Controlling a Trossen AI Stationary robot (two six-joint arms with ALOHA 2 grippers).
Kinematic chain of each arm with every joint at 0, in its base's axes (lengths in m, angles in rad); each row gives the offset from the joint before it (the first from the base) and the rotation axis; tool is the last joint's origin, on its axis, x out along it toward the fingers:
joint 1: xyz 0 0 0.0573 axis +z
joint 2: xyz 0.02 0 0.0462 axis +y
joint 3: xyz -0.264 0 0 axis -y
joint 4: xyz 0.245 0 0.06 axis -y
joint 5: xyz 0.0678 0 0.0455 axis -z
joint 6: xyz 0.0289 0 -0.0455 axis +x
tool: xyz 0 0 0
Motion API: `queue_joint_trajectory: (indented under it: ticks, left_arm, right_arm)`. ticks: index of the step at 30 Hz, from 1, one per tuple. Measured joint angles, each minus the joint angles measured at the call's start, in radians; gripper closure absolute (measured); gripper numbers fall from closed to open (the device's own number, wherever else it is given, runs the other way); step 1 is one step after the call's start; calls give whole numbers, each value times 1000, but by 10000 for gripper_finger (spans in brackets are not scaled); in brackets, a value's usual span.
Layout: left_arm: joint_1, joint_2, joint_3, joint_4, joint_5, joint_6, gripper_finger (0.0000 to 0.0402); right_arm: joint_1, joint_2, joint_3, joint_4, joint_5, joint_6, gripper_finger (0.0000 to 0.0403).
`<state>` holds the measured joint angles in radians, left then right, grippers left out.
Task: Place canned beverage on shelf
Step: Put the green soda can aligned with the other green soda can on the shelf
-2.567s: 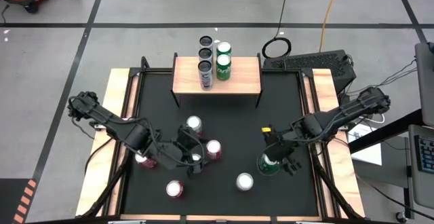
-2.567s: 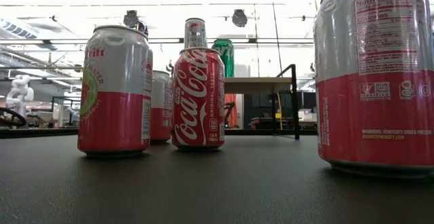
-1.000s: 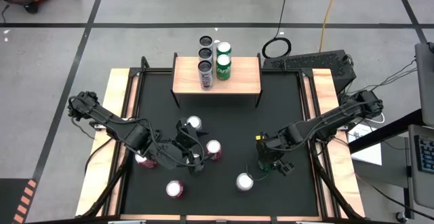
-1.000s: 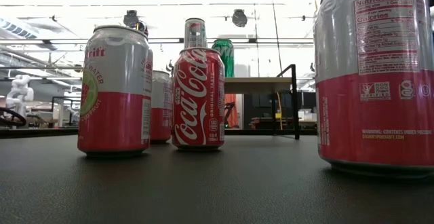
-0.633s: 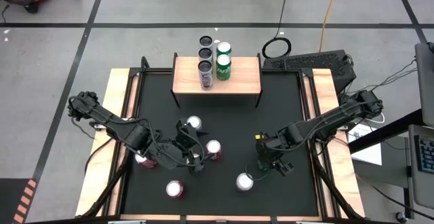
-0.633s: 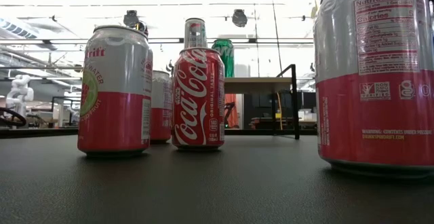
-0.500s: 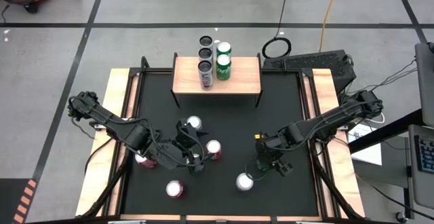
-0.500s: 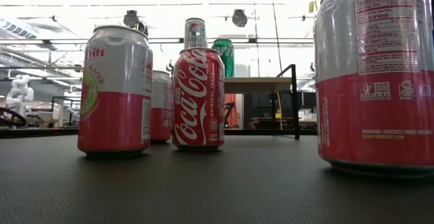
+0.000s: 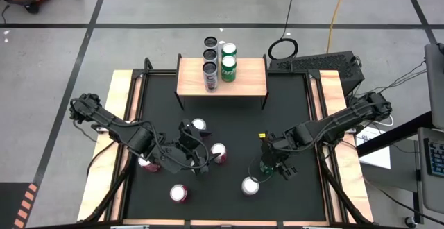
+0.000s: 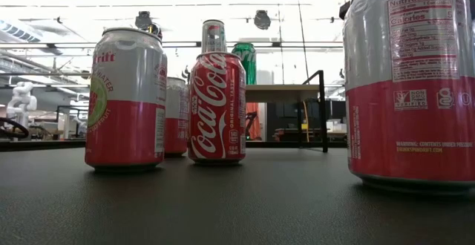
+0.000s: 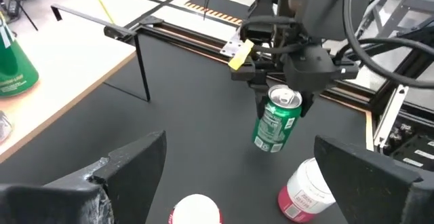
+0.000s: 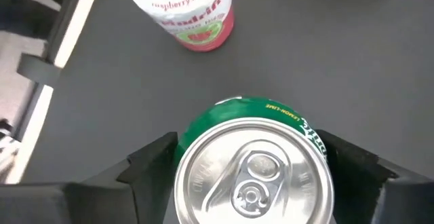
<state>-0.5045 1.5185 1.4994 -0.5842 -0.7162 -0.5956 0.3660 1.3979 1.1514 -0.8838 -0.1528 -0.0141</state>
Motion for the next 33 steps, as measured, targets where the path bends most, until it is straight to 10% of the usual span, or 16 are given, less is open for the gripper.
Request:
queue_joint_trajectory:
  ticks: [33]
  left_arm:
    - [8,0,0,100,51,15,24]
  right_arm:
    - [-94,0,298,-198,-1,547,120]
